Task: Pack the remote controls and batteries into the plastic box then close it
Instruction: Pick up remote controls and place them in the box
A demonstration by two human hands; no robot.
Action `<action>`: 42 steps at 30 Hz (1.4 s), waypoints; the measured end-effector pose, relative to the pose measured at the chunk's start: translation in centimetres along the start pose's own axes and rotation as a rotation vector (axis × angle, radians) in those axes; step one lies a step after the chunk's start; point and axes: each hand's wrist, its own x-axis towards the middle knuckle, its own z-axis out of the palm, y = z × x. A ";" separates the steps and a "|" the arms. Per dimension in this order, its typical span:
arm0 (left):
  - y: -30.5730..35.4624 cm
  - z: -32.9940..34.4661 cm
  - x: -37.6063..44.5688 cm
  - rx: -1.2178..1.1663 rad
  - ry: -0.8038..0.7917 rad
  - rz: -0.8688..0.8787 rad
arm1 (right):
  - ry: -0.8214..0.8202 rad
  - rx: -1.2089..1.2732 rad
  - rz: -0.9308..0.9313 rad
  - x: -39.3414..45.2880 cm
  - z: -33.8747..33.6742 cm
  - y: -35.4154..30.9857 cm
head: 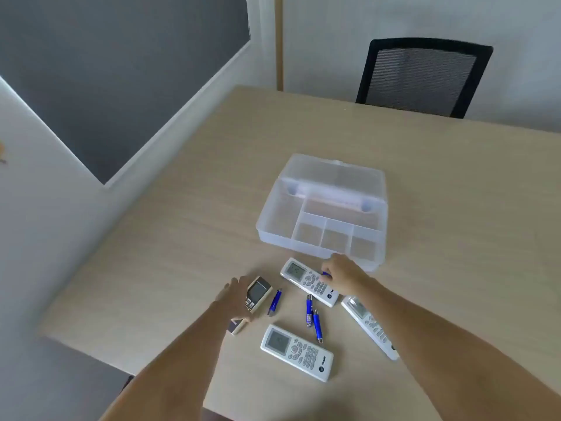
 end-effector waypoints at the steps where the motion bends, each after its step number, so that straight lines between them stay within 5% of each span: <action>1: 0.0 0.1 0.0 -0.007 0.018 0.011 | -0.029 -0.053 0.007 0.2 0.7 -0.5; 7: 0.3 -1.8 0.7 -0.298 0.020 -0.008 | 0.008 -0.268 0.024 2.2 3.4 -2.3; 14: 4.6 -10.6 4.0 -0.748 0.325 0.181 | 0.097 -0.369 -0.015 3.3 3.7 -3.1; 21: 9.5 -14.1 12.3 -0.894 0.230 0.212 | 0.333 0.285 -0.209 1.3 -1.7 -2.4; 26: 9.9 -12.2 16.1 -0.924 0.002 0.009 | 0.552 0.483 0.042 5.4 -7.7 1.5; 31: 10.2 -11.3 16.3 -0.656 0.024 0.100 | 0.268 0.337 0.215 10.4 -10.8 5.7; 38: 11.0 -9.2 15.4 -0.135 0.270 0.032 | -0.018 0.167 0.111 14.8 -10.2 6.9; 42: 11.4 -9.0 15.2 -0.116 0.362 -0.013 | -0.065 0.155 0.027 16.9 -9.7 6.8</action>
